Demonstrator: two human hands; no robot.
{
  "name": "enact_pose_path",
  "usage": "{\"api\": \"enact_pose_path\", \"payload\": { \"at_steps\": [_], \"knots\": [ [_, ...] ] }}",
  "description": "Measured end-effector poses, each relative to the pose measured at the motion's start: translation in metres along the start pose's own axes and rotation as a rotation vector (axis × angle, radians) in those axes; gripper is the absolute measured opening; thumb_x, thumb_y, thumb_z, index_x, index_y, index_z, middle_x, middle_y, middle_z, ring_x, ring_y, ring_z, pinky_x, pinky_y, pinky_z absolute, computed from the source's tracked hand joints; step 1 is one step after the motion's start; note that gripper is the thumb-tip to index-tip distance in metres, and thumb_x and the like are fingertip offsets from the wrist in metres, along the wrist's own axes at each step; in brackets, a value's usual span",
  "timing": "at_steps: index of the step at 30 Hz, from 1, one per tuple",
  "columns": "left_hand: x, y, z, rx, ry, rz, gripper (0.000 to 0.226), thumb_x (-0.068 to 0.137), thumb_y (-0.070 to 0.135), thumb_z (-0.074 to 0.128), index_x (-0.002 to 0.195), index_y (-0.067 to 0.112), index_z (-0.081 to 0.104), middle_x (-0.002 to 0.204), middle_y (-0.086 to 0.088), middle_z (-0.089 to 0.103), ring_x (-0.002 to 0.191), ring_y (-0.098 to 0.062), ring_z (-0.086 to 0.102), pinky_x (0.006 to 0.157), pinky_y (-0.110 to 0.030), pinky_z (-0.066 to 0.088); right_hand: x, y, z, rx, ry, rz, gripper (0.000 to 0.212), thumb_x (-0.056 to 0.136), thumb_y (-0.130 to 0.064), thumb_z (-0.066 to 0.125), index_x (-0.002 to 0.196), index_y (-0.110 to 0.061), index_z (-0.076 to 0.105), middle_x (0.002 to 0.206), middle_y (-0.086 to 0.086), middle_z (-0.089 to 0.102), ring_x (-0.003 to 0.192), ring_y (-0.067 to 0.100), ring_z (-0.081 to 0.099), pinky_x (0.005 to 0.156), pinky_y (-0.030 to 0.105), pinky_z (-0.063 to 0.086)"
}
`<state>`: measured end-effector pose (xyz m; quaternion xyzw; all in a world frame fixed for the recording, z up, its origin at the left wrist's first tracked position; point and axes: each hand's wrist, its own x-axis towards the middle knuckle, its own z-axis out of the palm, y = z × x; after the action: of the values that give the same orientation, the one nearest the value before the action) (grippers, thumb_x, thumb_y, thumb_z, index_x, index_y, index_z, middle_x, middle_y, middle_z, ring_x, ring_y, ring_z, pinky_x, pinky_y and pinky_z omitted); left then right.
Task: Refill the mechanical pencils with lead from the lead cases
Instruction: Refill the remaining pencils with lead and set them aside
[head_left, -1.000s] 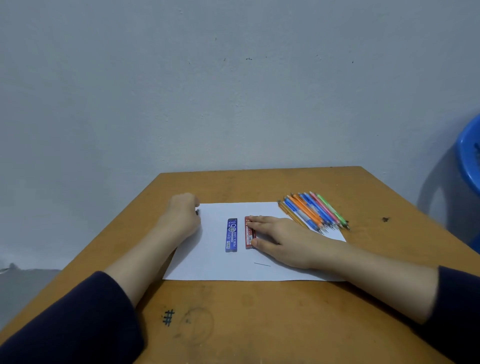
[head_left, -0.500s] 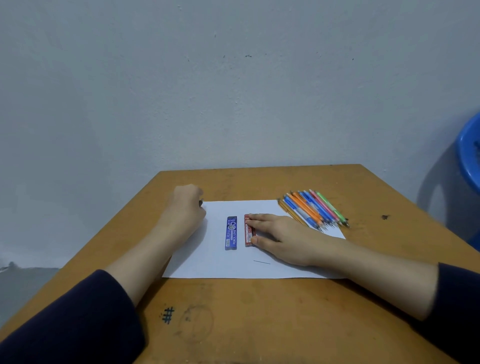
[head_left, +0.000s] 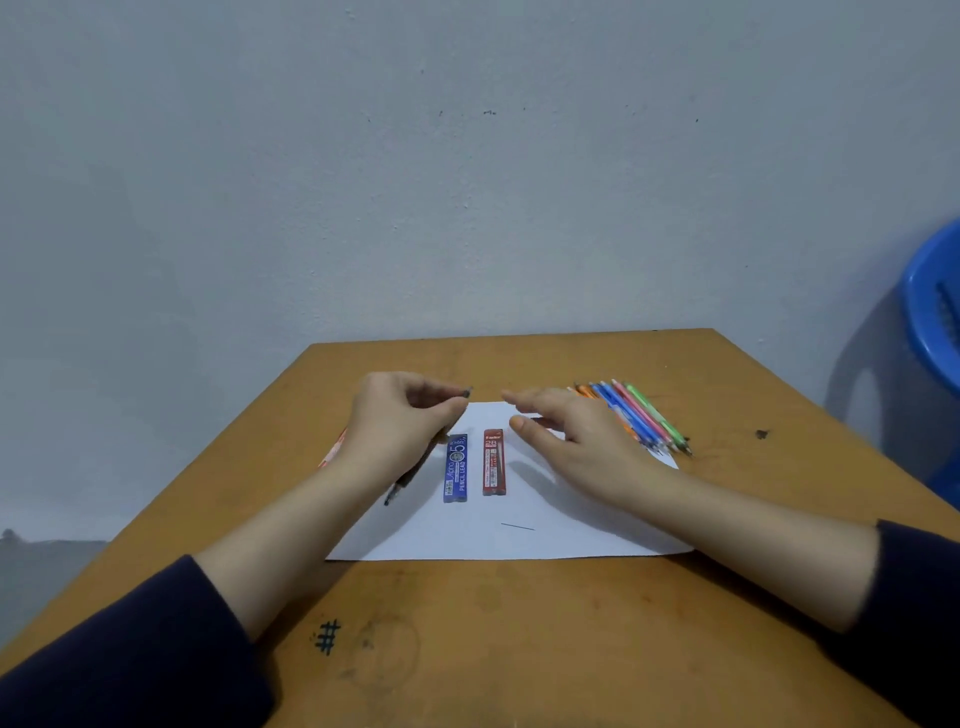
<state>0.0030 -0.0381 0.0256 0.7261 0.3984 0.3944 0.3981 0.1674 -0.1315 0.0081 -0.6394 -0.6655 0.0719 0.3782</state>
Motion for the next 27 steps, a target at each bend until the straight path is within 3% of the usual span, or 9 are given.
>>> {"api": "enact_pose_path", "payload": {
  "at_steps": [3,6,12,18,27],
  "knots": [
    [-0.007,0.007,0.002,-0.145,-0.071,-0.106,0.005,0.080,0.013,0.076,0.085,0.014,0.077,0.075,-0.006,0.075,0.060,-0.009,0.066,0.059,-0.018,0.055,0.002,0.001,-0.001,0.133,0.081,0.044,0.035,0.095,-0.021,0.054,0.130,-0.017,0.056,0.126,-0.003,0.060,0.110,0.005,0.057,0.092,0.017,0.045],
    [-0.012,0.011,0.005,-0.260,-0.168,-0.183,0.012,0.077,0.010,0.078,0.089,0.008,0.077,0.078,-0.009,0.075,0.063,-0.012,0.068,0.064,-0.018,0.056,0.004,0.005,-0.002,0.211,0.136,0.071,0.031,0.091,-0.017,0.062,0.122,-0.018,0.063,0.106,-0.008,0.068,0.097,-0.003,0.062,0.088,0.021,0.051],
    [-0.014,0.011,0.007,-0.285,-0.290,-0.171,0.025,0.074,-0.002,0.076,0.093,0.015,0.075,0.089,-0.002,0.076,0.079,-0.010,0.071,0.074,-0.018,0.052,0.008,0.008,-0.008,0.494,0.171,0.186,0.019,0.087,-0.006,0.065,0.098,-0.021,0.069,0.081,-0.004,0.070,0.066,-0.004,0.060,0.068,0.014,0.049],
    [-0.016,0.013,0.008,-0.432,-0.364,-0.190,0.024,0.076,-0.008,0.071,0.095,0.006,0.074,0.091,-0.011,0.075,0.079,-0.016,0.071,0.070,-0.017,0.055,0.010,0.012,-0.011,0.743,0.142,0.277,0.018,0.084,0.002,0.065,0.087,-0.014,0.072,0.078,0.003,0.072,0.072,0.011,0.067,0.064,0.019,0.048],
    [-0.014,0.012,0.007,-0.426,-0.354,-0.251,0.017,0.078,-0.002,0.070,0.095,-0.001,0.072,0.090,-0.020,0.073,0.066,-0.018,0.070,0.060,-0.018,0.055,0.009,0.010,-0.014,0.938,0.136,0.365,0.013,0.084,0.005,0.062,0.086,-0.004,0.070,0.073,0.005,0.070,0.066,0.011,0.065,0.062,0.016,0.050]
  ]
}}
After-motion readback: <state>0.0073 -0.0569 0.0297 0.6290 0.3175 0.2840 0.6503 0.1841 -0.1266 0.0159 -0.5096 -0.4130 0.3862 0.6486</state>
